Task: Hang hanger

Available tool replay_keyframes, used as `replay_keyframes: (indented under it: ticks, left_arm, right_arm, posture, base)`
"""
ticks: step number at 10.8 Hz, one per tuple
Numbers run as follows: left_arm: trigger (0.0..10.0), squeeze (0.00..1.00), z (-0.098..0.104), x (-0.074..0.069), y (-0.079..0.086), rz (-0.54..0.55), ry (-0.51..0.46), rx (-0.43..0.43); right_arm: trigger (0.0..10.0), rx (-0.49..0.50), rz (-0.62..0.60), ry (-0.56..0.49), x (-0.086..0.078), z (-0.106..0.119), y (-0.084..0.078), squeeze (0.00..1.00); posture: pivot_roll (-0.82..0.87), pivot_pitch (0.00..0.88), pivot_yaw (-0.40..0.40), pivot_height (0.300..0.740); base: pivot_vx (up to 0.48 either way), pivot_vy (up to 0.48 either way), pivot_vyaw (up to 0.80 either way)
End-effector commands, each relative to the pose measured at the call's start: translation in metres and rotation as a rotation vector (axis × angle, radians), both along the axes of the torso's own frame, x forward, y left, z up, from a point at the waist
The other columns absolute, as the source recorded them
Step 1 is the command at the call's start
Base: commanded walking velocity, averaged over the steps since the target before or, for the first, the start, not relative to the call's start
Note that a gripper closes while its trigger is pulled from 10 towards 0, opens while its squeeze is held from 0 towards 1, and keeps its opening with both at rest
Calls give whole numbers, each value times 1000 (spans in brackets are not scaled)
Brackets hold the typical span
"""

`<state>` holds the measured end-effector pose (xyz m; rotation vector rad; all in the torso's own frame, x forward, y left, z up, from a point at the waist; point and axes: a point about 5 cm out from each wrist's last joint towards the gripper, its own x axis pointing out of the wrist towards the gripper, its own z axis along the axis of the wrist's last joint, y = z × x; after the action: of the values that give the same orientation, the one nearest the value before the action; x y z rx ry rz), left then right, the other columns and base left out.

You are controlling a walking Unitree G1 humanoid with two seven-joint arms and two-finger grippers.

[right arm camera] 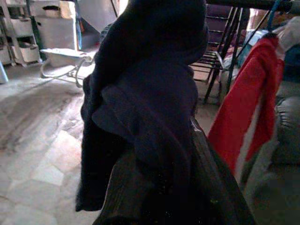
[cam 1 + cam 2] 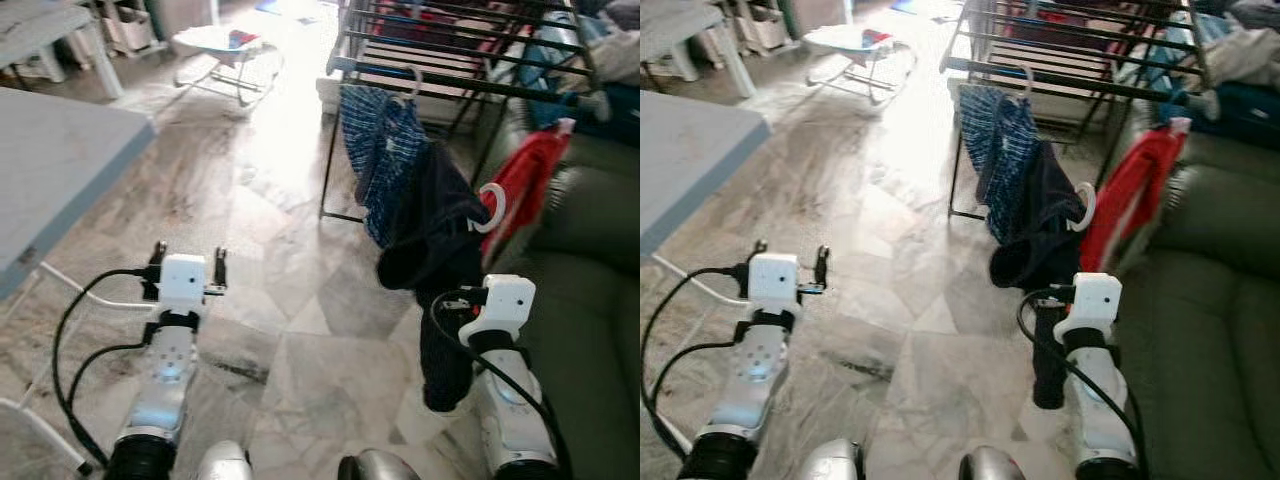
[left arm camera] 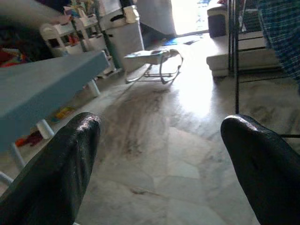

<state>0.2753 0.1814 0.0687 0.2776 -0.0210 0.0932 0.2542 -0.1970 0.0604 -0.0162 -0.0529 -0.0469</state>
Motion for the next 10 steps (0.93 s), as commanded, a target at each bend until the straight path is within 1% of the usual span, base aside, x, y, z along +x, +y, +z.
replay_keyframes:
  ticks: [1, 3, 4, 5, 6, 7, 8, 9, 10]
  left_arm:
    - [10000, 0, -3, -1, -1, -13, 7, 8]
    - [10000, 0, 1, 4, -2, -31, 8, 12]
    - [10000, 0, 3, 5, -1, -46, 7, 20]
    - [10000, 0, 2, 0, 0, -53, 9, 30]
    - [10000, 0, 0, -7, 2, -46, 17, 27]
    - [10000, 0, -4, -16, 3, -22, 22, 29]
    - [10000, 0, -5, -20, 3, -16, 23, 24]
    - [10000, 0, -5, -26, 3, -6, 23, 24]
    - [10000, 0, -4, -30, 3, -11, 24, 33]
  right_arm:
    - [10000, -5, -19, -41, 0, 4, -2, 0]
    - [10000, 20, -49, -55, 1, 3, 3, 0]
    - [10000, 29, -61, -51, -3, 0, 4, 0]
    - [10000, 34, -60, -41, -10, -3, 7, 0]
    - [10000, 39, -51, -33, -12, -4, 9, 0]
    - [10000, 35, -17, -26, -11, -4, 12, 0]
    - [10000, 32, 0, -24, -9, -3, 14, 0]
    - [10000, -8, 21, -14, -5, 0, 15, 0]
    - [10000, -91, 73, -14, -3, 0, 21, 0]
  posture:
    - [-10, 0, -25, 740]
    - [-17, 0, 25, 740]
    - [-16, 0, 35, 740]
    - [-11, 18, 31, 740]
    - [-4, 34, 19, 740]
    - [11, 55, -7, 740]
    - [18, 63, -14, 740]
    - [33, 73, -26, 740]
    - [43, 82, -26, 740]
  base:
    - [0, 0, 0]
    - [0, 0, 0]
    - [0, 0, 0]
    - [0, 0, 0]
    - [0, 0, 0]
    - [0, 0, 0]
    - [0, 0, 0]
    - [0, 0, 0]
    - [0, 0, 800]
